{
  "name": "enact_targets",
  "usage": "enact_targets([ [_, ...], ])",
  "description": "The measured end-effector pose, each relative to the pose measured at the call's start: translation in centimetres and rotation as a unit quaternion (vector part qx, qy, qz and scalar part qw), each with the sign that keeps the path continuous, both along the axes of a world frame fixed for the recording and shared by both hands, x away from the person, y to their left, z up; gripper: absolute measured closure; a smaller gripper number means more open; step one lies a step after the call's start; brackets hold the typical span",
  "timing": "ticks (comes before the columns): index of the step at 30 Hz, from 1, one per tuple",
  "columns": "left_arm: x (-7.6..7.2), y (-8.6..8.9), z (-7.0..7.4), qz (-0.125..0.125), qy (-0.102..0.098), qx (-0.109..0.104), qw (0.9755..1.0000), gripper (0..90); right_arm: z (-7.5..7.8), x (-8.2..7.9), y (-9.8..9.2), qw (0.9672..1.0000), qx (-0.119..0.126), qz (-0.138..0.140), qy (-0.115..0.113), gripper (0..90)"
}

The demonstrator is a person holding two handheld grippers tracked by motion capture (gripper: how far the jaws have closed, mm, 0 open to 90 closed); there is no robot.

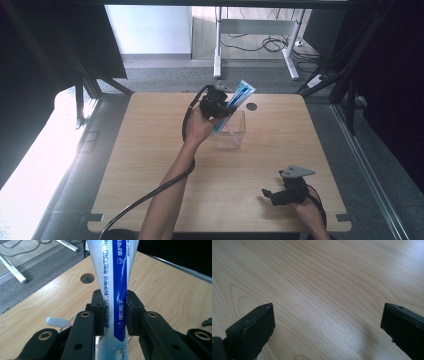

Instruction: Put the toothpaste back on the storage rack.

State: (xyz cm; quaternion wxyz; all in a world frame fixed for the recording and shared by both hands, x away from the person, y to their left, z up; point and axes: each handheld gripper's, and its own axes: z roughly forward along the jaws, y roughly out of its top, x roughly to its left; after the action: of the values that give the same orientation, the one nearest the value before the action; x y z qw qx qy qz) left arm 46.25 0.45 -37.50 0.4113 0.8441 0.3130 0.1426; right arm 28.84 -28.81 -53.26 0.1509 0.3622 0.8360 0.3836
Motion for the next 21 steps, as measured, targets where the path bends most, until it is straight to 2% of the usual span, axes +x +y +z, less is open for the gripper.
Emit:
enact_targets([
  [4,0.4,-0.4,-0.1,0.003,-0.006,0.0,1.0,72.8,0.0,0.0,0.0,1.0,0.0,0.0,0.0,0.0],
  [9,1.0,-0.8,-0.3,0.004,-0.006,-0.012,0.9999,72.8,0.0,0.0,-0.1,1.0,0.0,0.0,0.001,0.0],
  [11,1.2,-1.0,-0.3,0.006,-0.01,-0.008,0.9999,72.8,0.0,0.0,-0.1,1.0,0.0,-0.001,0.002,0.0],
  [16,1.7,-1.3,0.0,0.01,-0.013,-0.019,0.9997,72.8,-0.1,0.1,-0.1,1.0,0.0,-0.001,0.003,0.0],
  [21,2.0,-1.8,0.1,0.009,-0.022,-0.018,0.9996,72.8,-0.1,0.0,-0.1,1.0,0.0,0.0,0.003,0.0],
])
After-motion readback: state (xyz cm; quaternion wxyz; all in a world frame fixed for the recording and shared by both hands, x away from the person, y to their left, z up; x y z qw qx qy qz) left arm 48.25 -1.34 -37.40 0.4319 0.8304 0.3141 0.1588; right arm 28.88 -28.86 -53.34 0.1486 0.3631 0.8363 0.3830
